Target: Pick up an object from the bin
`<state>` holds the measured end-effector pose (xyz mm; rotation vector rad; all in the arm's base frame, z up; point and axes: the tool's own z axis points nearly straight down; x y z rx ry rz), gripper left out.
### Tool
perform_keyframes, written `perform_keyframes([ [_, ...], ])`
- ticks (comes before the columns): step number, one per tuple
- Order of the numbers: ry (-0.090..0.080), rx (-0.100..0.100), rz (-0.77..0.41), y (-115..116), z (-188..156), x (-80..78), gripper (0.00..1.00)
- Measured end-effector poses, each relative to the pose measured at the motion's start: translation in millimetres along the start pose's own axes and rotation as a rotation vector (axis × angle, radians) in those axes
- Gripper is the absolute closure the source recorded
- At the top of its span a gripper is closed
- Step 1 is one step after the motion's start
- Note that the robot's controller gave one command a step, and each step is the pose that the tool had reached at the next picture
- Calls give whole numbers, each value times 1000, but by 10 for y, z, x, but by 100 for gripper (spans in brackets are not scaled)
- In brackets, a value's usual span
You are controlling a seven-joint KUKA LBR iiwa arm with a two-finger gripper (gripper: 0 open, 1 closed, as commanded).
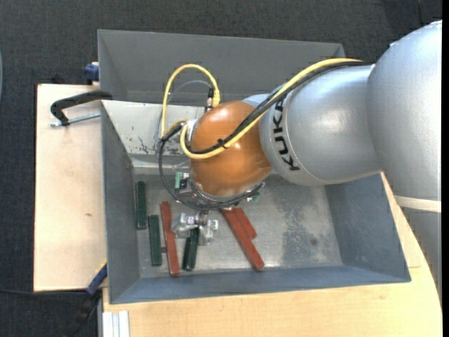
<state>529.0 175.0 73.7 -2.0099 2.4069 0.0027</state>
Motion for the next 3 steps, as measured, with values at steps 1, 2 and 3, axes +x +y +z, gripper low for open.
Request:
perform_keyframes([
  [1,1,-4,-228,59,-263,76,100],
  [2,1,-2,-378,84,-720,-45,100],
  [3,1,-1,-278,236,-1552,-159,100],
])
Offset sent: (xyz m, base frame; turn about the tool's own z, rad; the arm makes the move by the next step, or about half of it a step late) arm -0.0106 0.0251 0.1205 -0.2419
